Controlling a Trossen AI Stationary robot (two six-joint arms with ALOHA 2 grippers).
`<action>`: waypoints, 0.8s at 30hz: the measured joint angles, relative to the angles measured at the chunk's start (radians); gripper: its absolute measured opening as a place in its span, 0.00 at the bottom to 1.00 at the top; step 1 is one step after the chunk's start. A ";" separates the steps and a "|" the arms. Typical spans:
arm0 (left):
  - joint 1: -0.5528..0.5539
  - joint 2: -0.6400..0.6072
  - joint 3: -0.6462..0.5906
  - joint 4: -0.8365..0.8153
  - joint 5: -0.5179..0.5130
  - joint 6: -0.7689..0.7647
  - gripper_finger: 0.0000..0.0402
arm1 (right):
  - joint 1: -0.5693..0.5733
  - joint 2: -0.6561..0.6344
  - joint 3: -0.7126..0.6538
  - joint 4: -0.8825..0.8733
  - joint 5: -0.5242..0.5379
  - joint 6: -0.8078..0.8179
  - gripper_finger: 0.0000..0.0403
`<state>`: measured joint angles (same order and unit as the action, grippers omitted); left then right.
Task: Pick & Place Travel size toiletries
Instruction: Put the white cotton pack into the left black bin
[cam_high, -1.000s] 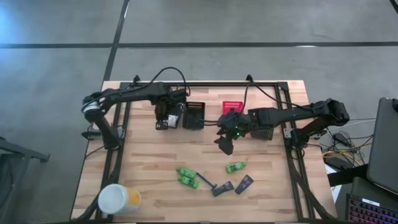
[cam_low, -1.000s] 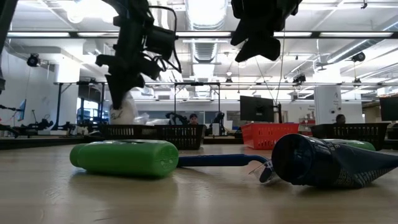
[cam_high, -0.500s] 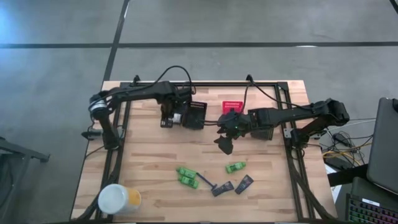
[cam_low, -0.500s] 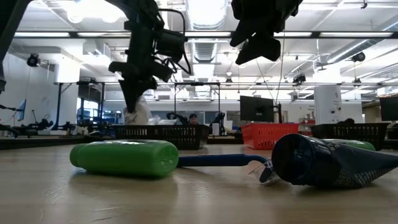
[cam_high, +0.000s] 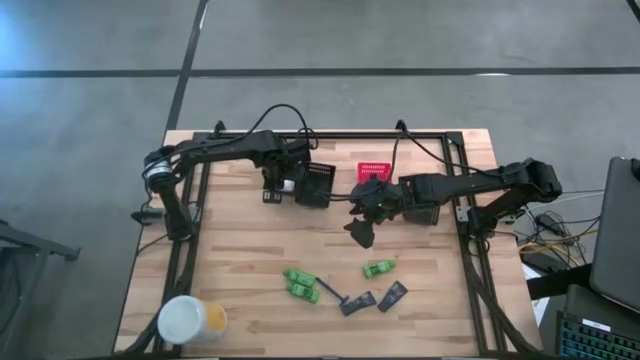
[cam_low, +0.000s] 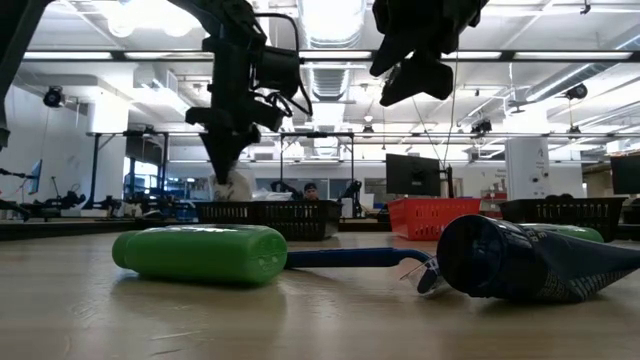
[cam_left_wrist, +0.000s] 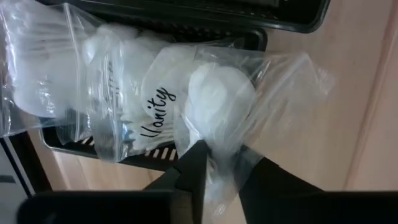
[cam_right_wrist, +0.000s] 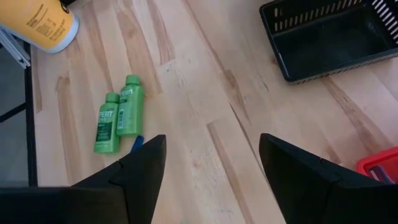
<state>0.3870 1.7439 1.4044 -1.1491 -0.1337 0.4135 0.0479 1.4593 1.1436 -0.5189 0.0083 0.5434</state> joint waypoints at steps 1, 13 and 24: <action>0.000 -0.001 0.000 -0.001 -0.002 -0.005 0.24 | 0.000 0.000 -0.002 0.000 0.001 0.000 0.61; -0.003 -0.092 0.018 -0.009 -0.141 -0.042 0.40 | 0.000 0.000 -0.009 0.001 0.003 -0.003 0.59; -0.012 -0.167 0.014 -0.014 0.021 -0.105 0.38 | 0.000 0.000 -0.011 0.005 0.004 -0.003 0.64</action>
<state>0.3751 1.5764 1.4186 -1.1627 -0.1130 0.3082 0.0479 1.4597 1.1328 -0.5137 0.0124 0.5400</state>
